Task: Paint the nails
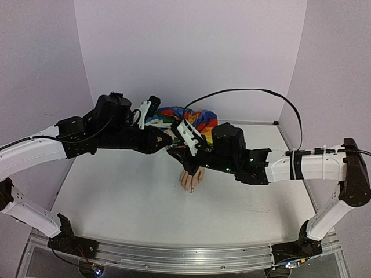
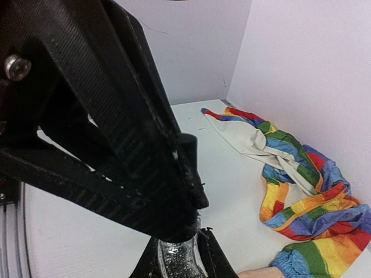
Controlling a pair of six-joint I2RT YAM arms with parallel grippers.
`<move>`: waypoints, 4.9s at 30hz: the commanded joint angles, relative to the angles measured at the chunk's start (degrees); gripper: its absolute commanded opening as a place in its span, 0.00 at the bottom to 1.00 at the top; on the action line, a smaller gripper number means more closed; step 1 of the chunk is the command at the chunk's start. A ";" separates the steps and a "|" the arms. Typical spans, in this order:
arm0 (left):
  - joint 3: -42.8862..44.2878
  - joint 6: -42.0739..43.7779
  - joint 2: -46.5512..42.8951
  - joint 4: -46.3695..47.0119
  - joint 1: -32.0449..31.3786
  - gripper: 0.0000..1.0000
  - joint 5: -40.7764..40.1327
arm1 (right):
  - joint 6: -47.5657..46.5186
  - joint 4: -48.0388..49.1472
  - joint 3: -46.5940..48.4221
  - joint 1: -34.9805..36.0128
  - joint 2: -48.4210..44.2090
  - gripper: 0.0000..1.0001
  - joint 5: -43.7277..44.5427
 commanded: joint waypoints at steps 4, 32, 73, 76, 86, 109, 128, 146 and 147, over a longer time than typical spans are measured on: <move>0.84 1.46 2.07 -2.85 -0.76 0.00 0.80 | -3.40 14.16 6.59 1.08 1.03 0.00 4.61; 3.11 29.22 -0.68 -2.93 3.37 0.14 39.94 | 15.22 10.15 0.13 -10.57 -11.04 0.00 -43.83; 7.32 -3.37 4.69 10.62 0.75 0.44 -4.77 | -1.50 1.34 6.15 0.14 -0.83 0.00 12.20; 7.02 -3.25 4.95 10.89 0.57 0.36 -4.50 | -1.32 1.18 6.31 0.34 -0.74 0.00 12.21; 1.94 2.59 2.97 14.22 0.30 0.03 8.18 | 3.93 2.93 4.11 -1.51 -4.59 0.00 -1.65; -4.26 14.16 -7.52 15.34 2.49 0.61 36.41 | 7.96 -0.94 0.01 -7.98 -13.95 0.00 -31.65; 2.46 -1.37 -4.10 9.84 1.88 0.62 2.96 | -0.72 -3.44 5.79 0.50 -3.65 0.00 10.56; 4.93 -1.47 1.67 10.73 0.77 0.31 1.44 | -0.83 -3.25 7.25 2.28 -2.30 0.00 11.03; 4.87 -1.41 1.70 10.79 0.70 0.29 1.54 | -0.86 -3.35 7.33 2.29 -2.32 0.00 10.98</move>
